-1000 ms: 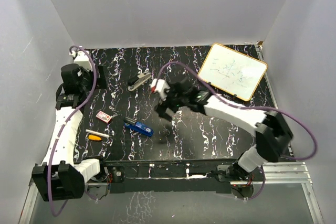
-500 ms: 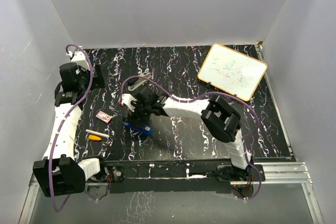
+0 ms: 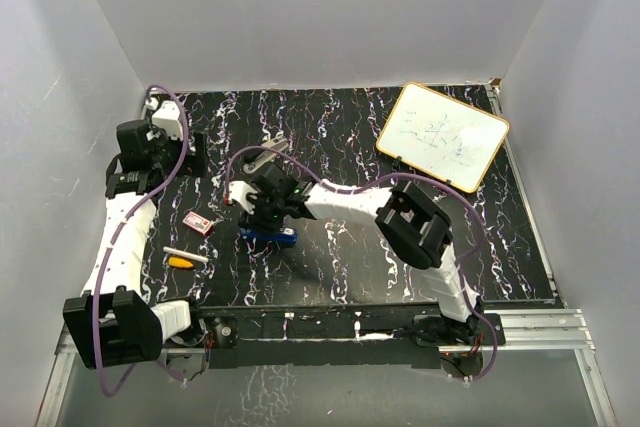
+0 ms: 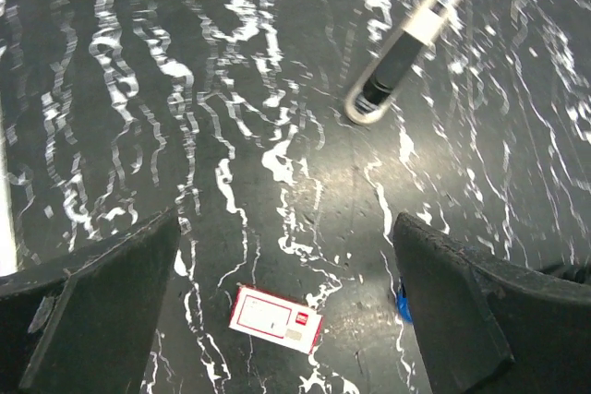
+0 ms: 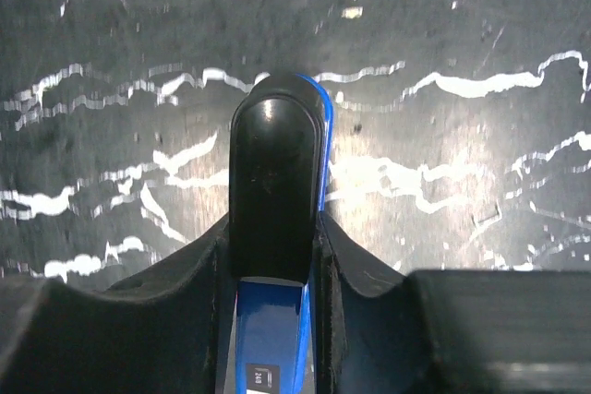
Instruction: Load the staples into the stapler
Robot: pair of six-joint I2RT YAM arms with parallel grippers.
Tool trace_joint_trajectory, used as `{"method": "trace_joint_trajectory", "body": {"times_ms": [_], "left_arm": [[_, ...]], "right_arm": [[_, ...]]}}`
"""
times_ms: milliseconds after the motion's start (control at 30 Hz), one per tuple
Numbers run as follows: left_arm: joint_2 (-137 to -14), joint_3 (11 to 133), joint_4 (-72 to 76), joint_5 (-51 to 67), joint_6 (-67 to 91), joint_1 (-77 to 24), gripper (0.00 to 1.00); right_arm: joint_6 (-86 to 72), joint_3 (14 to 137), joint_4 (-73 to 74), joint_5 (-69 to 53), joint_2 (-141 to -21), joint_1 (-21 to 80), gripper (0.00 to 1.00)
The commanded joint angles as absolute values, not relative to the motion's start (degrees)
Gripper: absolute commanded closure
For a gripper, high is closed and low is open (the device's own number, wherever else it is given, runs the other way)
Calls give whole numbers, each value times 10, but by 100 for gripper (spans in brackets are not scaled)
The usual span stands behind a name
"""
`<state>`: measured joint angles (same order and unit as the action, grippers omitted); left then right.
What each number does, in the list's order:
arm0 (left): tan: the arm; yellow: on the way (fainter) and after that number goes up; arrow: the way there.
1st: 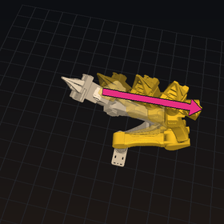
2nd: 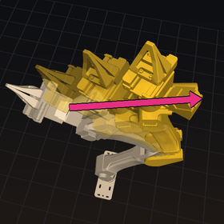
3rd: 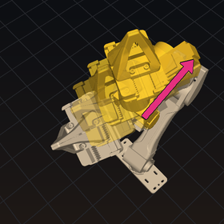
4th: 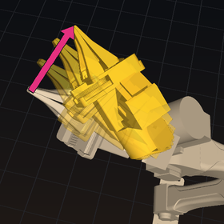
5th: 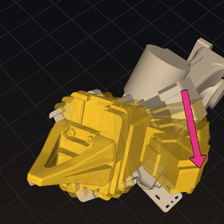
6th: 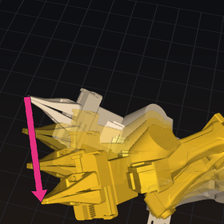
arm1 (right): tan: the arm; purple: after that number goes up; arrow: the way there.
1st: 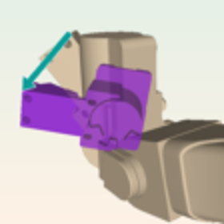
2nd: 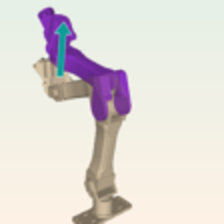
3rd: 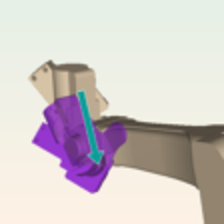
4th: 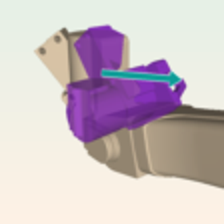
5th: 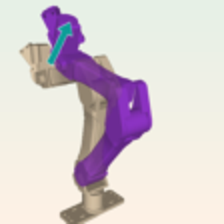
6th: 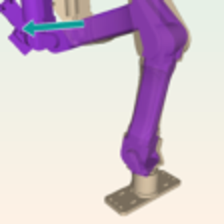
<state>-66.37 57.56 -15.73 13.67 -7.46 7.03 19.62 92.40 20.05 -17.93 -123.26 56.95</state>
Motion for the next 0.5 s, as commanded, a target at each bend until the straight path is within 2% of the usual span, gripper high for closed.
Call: {"method": "trace_joint_trajectory", "body": {"times_ms": [0,267,467], "left_arm": [[-686,591,-206,295,-190,71,3],[-720,575,-261,565,-363,19,4],[-768,581,-210,585,-387,-105,4]], "right_arm": [[261,877,195,-207,-1133,536,90],[313,761,192,-363,-989,393,92],[327,722,193,-418,-917,357,92]]}}
